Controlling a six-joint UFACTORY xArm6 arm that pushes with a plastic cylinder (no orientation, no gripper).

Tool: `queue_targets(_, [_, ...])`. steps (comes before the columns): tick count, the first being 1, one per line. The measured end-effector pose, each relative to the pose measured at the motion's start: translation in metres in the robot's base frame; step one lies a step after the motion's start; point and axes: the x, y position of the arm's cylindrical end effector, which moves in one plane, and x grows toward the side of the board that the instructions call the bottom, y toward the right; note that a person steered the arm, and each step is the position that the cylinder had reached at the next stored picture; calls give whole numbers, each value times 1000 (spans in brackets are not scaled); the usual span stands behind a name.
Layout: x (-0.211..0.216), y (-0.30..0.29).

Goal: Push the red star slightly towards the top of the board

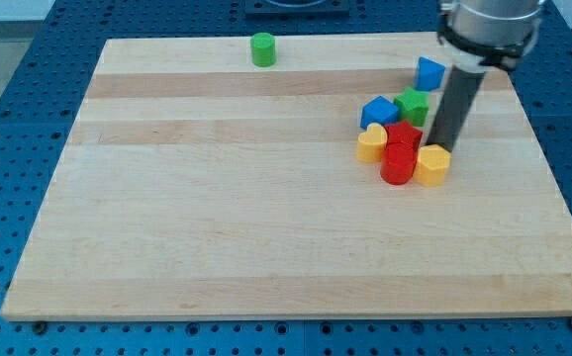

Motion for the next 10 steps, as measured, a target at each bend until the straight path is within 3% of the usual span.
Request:
queue_targets(4, [-77,-203])
queue_targets(7, [-26,-206])
queue_targets(8, [-20,-170])
queue_targets(9, [-29,-152])
queue_targets(10, [-73,-155])
